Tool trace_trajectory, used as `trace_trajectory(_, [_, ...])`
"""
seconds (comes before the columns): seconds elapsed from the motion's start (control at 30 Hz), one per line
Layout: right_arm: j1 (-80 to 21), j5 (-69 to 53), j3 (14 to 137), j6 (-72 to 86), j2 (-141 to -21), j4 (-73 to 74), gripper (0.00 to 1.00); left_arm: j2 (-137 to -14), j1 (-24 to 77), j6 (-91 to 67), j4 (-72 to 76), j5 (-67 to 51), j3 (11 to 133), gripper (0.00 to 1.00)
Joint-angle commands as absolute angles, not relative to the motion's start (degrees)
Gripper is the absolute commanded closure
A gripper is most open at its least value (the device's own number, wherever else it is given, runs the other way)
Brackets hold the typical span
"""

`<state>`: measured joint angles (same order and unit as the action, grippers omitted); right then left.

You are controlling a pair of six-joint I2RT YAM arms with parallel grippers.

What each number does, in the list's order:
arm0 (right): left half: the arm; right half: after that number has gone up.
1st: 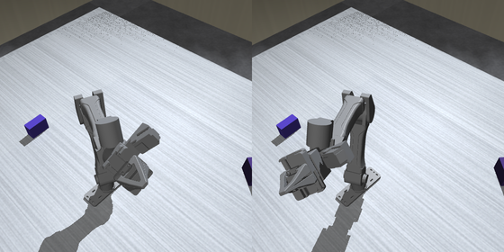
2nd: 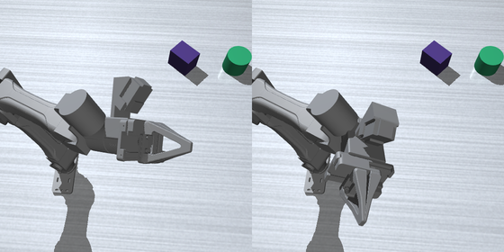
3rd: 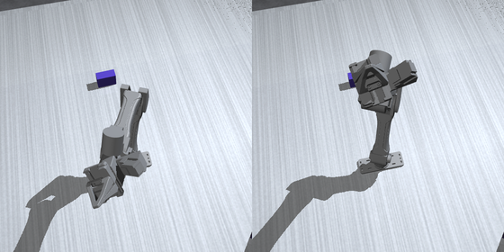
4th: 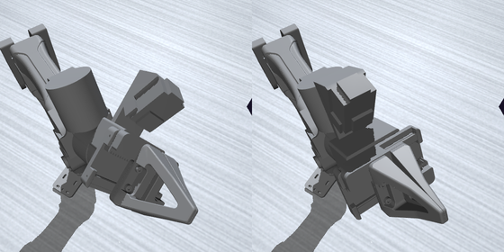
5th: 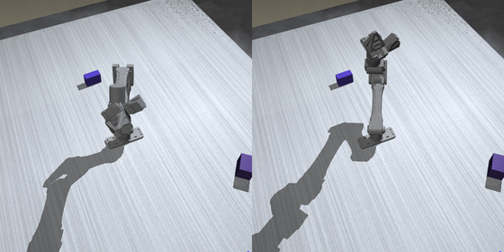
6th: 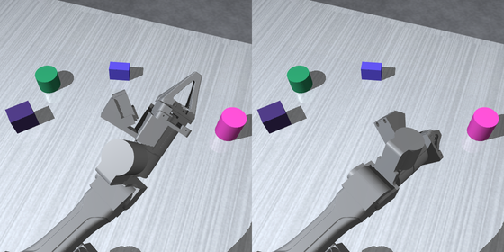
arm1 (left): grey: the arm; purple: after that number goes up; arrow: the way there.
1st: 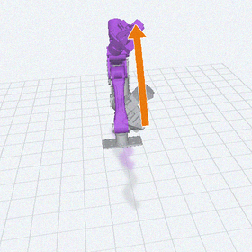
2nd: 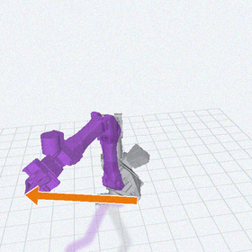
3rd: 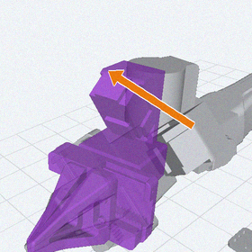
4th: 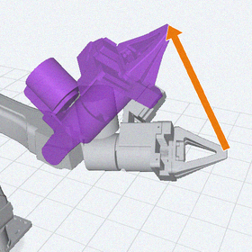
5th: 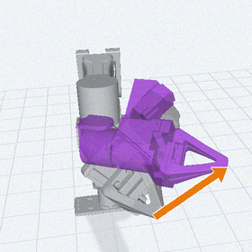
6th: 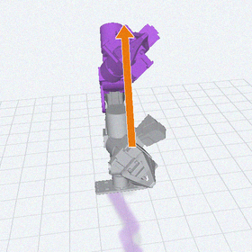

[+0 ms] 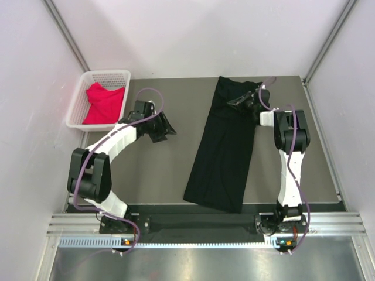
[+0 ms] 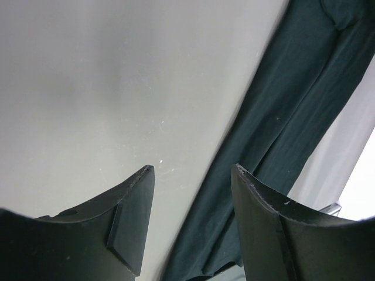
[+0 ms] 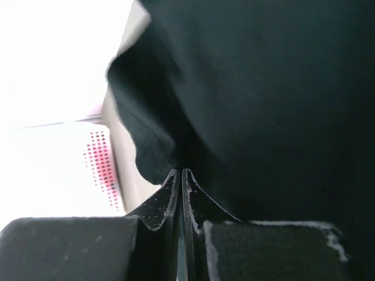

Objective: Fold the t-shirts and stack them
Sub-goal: Fold the tshirt

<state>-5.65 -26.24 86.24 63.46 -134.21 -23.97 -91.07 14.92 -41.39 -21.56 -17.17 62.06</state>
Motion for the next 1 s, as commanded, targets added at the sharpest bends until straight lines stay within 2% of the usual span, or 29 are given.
trace_trajectory(0.0, [-4.2,-29.6,81.3,71.7,-129.6,-38.4,0.99,-91.8,14.6,-40.4,-21.4,-18.7,65.2,0.41])
trace_trajectory(0.1, [-2.7,-30.5,77.3,75.7,-129.6,-43.7,0.99,-92.5,14.6,-40.3,-21.7,-19.0,65.9,0.41])
trace_trajectory(0.17, [-2.2,-31.3,76.2,75.0,-129.1,-43.1,0.93,-92.7,14.6,-40.2,-22.1,-19.0,66.4,0.41])
trace_trajectory(0.2, [-2.1,-32.0,76.5,73.2,-128.2,-41.0,0.86,-92.8,14.6,-40.0,-22.5,-18.9,66.6,0.41])
trace_trajectory(0.4, [-1.7,-31.7,82.3,56.6,-124.4,-25.4,0.72,-92.8,14.6,-39.1,-23.7,-18.5,67.4,0.41])
trace_trajectory(0.57, [-2.0,-28.7,89.2,44.9,-122.1,-13.0,0.66,-92.8,14.6,-39.0,-24.1,-18.8,67.5,0.41])
trace_trajectory(0.67, [-3.9,-25.3,100.2,35.0,-123.7,2.0,0.52,-92.8,14.6,-38.8,-24.0,-18.9,67.5,0.41])
trace_trajectory(0.7, [-4.6,-22.3,104.0,29.4,-125.8,6.1,0.43,-92.9,14.6,-39.0,-23.8,-18.9,67.4,0.41])
trace_trajectory(0.73, [-5.4,-19.7,111.7,27.0,-127.1,15.0,0.39,-92.8,14.6,-39.1,-23.6,-19.0,67.2,0.41])
trace_trajectory(0.8, [-8.3,-11.3,120.1,21.0,-131.8,23.4,0.3,-93.1,14.6,-39.4,-23.4,-19.3,67.1,0.41])
trace_trajectory(0.87, [-10.6,-7.1,131.5,18.2,-135.5,32.9,0.28,-93.1,14.6,-39.6,-23.2,-19.4,66.7,0.41])
trace_trajectory(0.97, [-12.5,-2.9,134.7,16.3,-138.9,34.7,0.29,-92.8,14.6,-39.9,-22.9,-19.3,66.3,0.41])
